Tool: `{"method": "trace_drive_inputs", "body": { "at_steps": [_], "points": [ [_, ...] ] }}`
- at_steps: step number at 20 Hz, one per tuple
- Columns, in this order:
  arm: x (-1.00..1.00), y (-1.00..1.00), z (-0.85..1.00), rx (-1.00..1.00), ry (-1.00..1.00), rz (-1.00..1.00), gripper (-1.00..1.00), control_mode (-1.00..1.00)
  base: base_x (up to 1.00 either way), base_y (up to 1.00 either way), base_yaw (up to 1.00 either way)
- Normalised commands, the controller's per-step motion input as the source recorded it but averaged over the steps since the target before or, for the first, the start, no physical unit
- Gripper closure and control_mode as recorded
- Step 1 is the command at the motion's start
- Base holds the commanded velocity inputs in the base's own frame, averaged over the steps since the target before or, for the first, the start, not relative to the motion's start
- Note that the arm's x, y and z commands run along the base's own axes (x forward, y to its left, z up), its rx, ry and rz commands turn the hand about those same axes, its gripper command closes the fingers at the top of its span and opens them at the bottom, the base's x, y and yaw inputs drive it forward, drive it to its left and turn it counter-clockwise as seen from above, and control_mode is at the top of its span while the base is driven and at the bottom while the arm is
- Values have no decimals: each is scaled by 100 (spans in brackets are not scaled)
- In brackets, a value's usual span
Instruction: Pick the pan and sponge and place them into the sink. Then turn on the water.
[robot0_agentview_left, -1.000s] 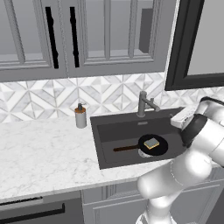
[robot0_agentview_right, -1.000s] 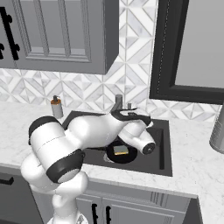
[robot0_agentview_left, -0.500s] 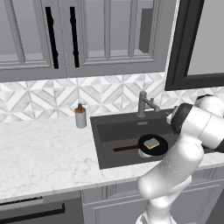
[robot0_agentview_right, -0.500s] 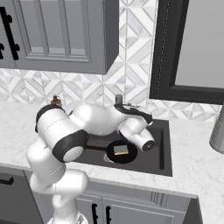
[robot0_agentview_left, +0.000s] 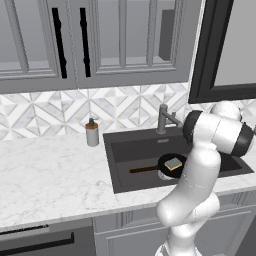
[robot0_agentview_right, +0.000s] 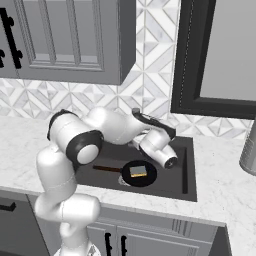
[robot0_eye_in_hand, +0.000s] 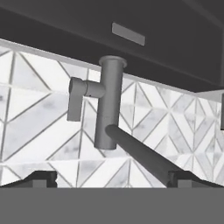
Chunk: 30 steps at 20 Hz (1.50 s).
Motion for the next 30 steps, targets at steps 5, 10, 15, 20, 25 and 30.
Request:
{"method": "trace_drive_inputs", "body": {
  "at_steps": [5,10,15,20,25,30],
  "points": [
    [33,0,-16,1,0,3,-100,-100,0,0,0],
    [31,0,-20,0,0,2,-100,-100,0,0,0],
    [34,0,-22,0,0,2,-100,-100,0,0,0],
    [44,3,-9,0,0,0,-100,-100,0,0,0],
    [43,6,0,0,0,0,-100,-100,0,0,0],
    [39,8,-5,0,0,0,-100,-100,0,0,0]
  ]
}}
